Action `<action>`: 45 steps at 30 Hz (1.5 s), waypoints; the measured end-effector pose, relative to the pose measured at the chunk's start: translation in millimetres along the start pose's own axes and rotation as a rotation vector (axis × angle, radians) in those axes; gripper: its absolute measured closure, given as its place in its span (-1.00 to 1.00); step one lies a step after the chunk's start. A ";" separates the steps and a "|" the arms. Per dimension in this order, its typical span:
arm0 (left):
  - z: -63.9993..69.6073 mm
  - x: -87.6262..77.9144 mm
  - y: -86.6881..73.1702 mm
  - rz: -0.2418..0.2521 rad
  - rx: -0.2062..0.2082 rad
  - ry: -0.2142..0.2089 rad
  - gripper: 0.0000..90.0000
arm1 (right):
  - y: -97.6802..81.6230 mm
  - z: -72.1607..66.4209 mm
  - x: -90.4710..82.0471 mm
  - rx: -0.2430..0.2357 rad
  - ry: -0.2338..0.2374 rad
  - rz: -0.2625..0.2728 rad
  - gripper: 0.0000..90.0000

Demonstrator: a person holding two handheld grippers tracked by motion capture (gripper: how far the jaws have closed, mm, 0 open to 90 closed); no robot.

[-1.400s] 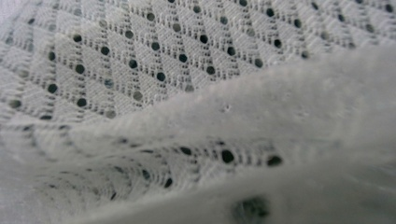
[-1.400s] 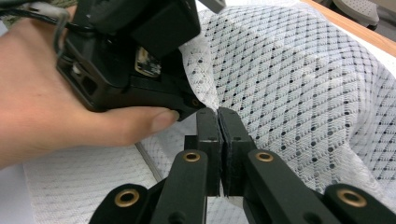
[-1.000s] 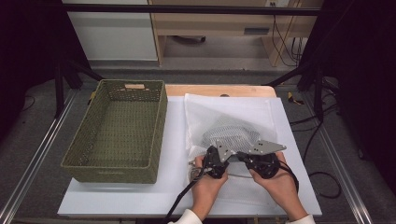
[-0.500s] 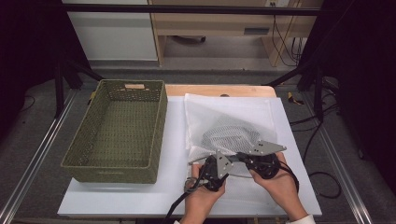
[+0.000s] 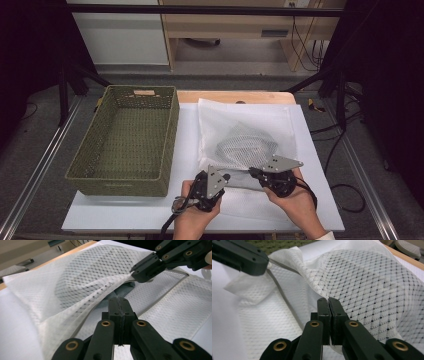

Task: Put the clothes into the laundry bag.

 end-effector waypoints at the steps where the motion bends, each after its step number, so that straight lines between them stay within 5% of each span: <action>1: -1.8 -4.9 -0.6 0.011 -0.003 0.007 1.00 | 0.5 -1.7 -0.5 -0.006 0.002 0.002 0.97; 4: -7.3 -16.4 -3.2 0.019 -0.013 0.025 1.00 | -0.2 -5.6 0.5 -0.010 0.002 -0.004 0.97; 9: -12.7 -31.4 -7.4 0.026 0.029 0.072 0.94 | -5.4 -15.8 3.2 -0.030 0.006 -0.026 0.97; 19: -32.1 -44.8 -36.4 -0.027 -0.048 0.155 0.41 | -15.5 -9.4 6.1 -0.024 0.010 -0.048 0.97; 28: -28.0 -30.6 -82.4 -0.109 -0.127 0.147 0.05 | -18.2 -6.5 4.9 -0.010 0.013 -0.047 0.97; 33: -31.8 -19.4 -98.0 -0.184 -0.165 0.116 0.02 | -19.2 -5.5 5.7 -0.007 0.017 -0.049 0.97; 38: -29.7 -12.6 -103.4 -0.208 -0.164 0.087 0.17 | -18.7 -6.5 5.1 -0.013 0.021 -0.048 0.97; 45: -31.0 -11.1 -103.1 -0.205 -0.180 0.037 0.88 | -17.8 -7.4 4.6 -0.016 0.029 -0.045 0.97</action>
Point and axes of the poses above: each handheld gripper's, and its own axes: x roughly forward along the jaws, y roughly out of its top, z roughly to its right, the point moved 7 cm from there along x, roughly forward along the jaws, and after that the axes turned 4 degrees about -y, right-handed, at the moved point
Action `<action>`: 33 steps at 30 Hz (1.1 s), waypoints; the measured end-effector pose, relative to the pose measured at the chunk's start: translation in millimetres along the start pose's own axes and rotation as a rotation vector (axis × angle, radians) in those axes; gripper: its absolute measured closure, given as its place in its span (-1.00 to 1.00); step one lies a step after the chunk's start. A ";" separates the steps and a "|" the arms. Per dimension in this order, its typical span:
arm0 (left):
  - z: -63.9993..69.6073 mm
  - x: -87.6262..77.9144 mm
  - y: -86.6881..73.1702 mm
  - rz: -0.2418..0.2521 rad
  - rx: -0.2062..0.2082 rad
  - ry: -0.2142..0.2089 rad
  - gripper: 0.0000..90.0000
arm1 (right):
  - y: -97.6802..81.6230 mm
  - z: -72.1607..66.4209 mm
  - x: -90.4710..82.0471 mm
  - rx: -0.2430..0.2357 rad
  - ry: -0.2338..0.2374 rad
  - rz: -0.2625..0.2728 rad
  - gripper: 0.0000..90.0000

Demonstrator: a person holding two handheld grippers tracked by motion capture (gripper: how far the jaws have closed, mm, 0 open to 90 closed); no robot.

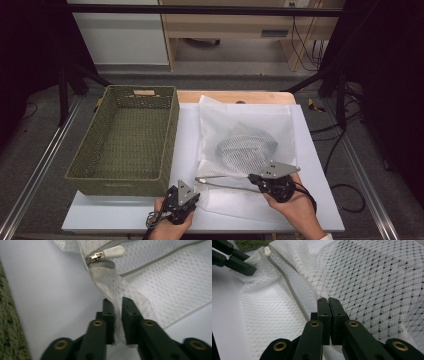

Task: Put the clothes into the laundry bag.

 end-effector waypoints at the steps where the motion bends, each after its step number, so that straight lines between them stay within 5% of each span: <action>1: -0.4 -1.3 0.3 0.007 -0.014 -0.009 0.94 | -0.3 0.3 0.1 0.001 0.000 -0.001 0.97; 13: 14.9 -19.0 -2.9 0.025 -0.017 -0.051 0.97 | -0.7 -11.6 -7.8 -0.022 0.009 -0.001 0.97; 33: 26.8 -24.9 -20.3 0.014 -0.047 -0.082 0.95 | -31.1 -36.4 -6.3 -0.084 0.054 -0.126 0.96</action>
Point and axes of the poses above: each handheld gripper's, and its own axes: x roughly forward along the jaws, y roughly out of its top, z roughly to its right, the point moved 7 cm from there along x, roughly forward along the jaws, and after that the axes turned 4 degrees about -y, right-handed, at the moved point
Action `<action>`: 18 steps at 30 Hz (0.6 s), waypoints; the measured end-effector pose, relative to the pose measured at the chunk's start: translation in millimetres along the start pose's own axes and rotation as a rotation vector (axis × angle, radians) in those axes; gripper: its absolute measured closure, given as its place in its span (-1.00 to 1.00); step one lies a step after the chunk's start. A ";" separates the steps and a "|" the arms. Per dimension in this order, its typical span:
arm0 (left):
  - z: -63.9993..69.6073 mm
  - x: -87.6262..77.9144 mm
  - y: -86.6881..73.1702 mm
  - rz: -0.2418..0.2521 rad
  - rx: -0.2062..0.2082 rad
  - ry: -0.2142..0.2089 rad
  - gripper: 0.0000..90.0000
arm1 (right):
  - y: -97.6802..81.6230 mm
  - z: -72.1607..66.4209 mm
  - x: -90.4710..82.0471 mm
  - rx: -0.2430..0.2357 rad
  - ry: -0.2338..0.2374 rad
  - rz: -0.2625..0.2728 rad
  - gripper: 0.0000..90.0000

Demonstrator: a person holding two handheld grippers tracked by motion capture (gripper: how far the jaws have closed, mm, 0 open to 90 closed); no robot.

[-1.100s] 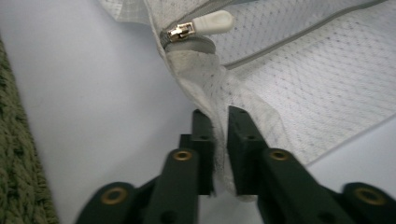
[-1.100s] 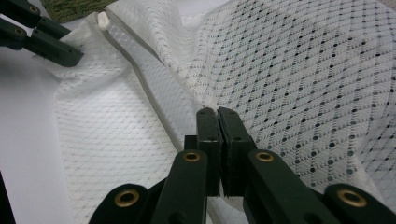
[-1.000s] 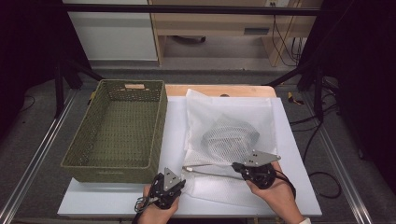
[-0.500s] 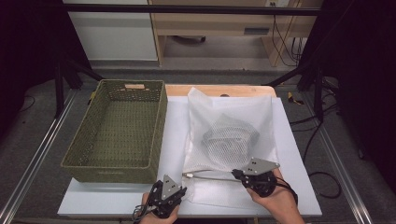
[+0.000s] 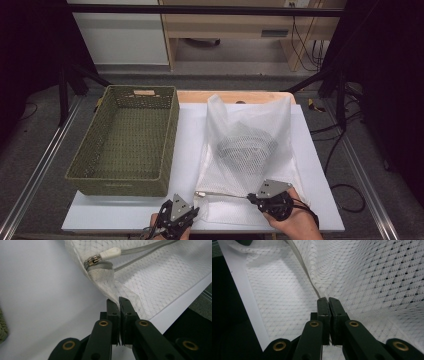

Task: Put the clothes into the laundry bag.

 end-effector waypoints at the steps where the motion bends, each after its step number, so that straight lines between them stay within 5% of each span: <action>1: 1.2 -0.9 0.4 0.004 0.000 0.002 0.95 | -0.8 -0.4 -0.3 -0.002 0.002 -0.002 0.96; 10: 7.9 -7.6 -3.1 0.011 -0.007 -0.021 0.92 | -10.4 -0.9 0.8 0.006 -0.003 -0.037 0.96; 18: 4.5 -2.6 -5.0 0.011 -0.001 0.004 0.85 | -11.1 -2.3 8.1 0.002 0.001 -0.051 0.94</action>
Point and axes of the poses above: each handheld gripper's, and its own axes: x roughly forward along the jaws, y roughly out of its top, z roughly to its right, the point moved 7 cm from there along x, roughly forward along the jaws, and after that the axes turned 4 degrees about -y, right-handed, at the moved point
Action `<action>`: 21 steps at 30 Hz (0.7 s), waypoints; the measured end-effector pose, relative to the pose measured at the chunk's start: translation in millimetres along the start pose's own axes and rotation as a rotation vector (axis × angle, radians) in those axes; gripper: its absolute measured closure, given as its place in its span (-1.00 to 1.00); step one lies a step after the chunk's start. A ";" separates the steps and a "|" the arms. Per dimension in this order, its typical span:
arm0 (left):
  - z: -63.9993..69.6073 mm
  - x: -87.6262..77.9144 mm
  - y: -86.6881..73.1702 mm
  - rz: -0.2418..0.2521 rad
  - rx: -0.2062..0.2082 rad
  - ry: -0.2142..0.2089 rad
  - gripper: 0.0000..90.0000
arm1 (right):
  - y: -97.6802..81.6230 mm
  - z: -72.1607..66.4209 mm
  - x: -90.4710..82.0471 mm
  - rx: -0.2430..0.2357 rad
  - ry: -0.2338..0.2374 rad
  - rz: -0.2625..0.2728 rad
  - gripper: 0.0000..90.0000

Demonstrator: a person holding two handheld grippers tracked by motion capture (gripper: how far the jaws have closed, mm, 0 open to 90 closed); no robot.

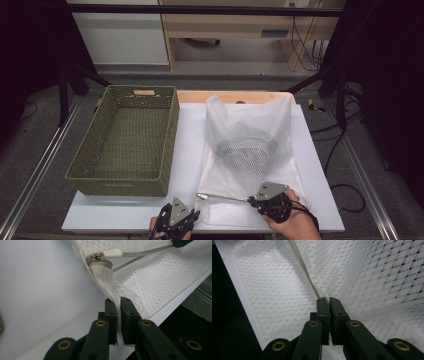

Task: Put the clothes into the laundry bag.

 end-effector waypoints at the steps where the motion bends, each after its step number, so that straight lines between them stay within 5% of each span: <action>1: -1.1 0.8 -0.2 0.005 -0.005 0.008 0.78 | 0.2 0.1 0.4 0.001 -0.001 0.001 0.93; 9: -12.0 -2.2 2.9 0.025 -0.019 0.058 0.27 | -1.4 3.7 4.3 0.007 -0.013 0.005 0.74; 21: -16.7 -5.7 4.8 0.034 -0.020 0.065 0.18 | 1.7 9.0 0.5 0.018 -0.034 0.053 0.30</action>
Point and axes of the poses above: each handheld gripper's, and its own axes: x roughly forward along the jaws, y roughly out of its top, z roughly to its right, the point moved 7 cm from there along x, roughly forward along the jaws, and after that the axes turned 4 degrees about -y, right-handed, at the moved point
